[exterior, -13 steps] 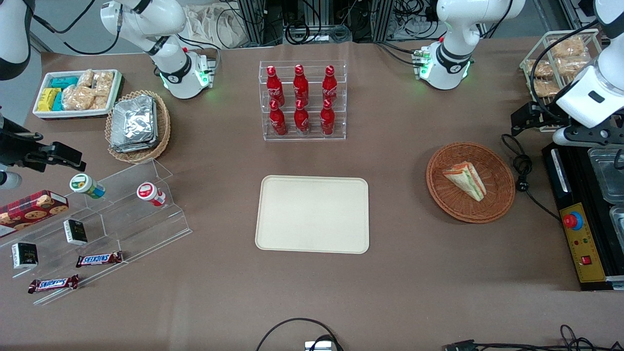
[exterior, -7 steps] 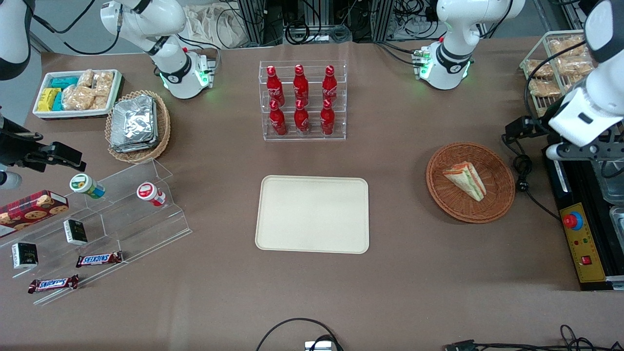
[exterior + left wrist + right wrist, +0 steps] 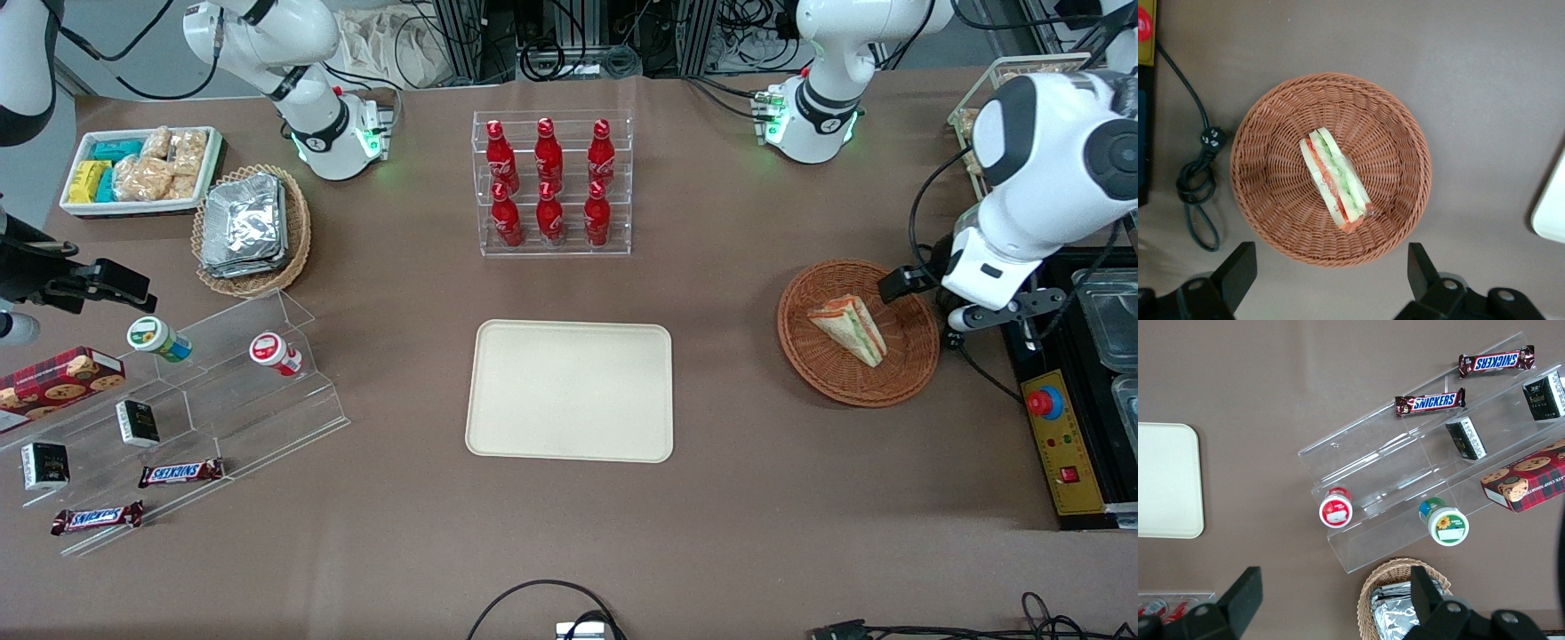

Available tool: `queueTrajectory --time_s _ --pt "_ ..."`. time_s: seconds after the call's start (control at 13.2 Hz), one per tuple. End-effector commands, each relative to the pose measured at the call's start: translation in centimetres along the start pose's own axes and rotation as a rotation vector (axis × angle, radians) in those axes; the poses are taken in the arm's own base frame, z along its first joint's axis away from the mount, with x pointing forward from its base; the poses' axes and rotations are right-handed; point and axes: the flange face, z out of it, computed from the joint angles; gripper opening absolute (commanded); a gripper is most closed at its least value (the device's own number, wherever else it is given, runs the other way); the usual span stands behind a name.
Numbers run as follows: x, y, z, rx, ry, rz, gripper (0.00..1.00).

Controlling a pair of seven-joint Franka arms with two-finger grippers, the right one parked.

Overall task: Place sandwich from basket to tray
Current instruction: 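Move the left gripper over the wrapped sandwich in the wicker basket, then lower the left gripper and close it on the sandwich wedge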

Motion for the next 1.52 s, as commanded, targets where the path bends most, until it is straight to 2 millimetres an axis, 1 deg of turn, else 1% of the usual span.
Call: queueTrajectory --time_s 0.0,0.45,0.68,1.21,1.44 --pt "-2.2 -0.5 1.6 0.012 0.045 -0.075 1.0" --pt "-3.5 -0.6 8.0 -0.002 0.104 -0.215 1.0" --pt "-4.5 -1.0 11.3 -0.021 0.129 -0.224 1.0" --pt "-4.6 -0.6 16.5 -0.058 0.15 -0.313 1.0" --pt "-4.8 -0.5 18.3 -0.074 0.162 -0.326 1.0"
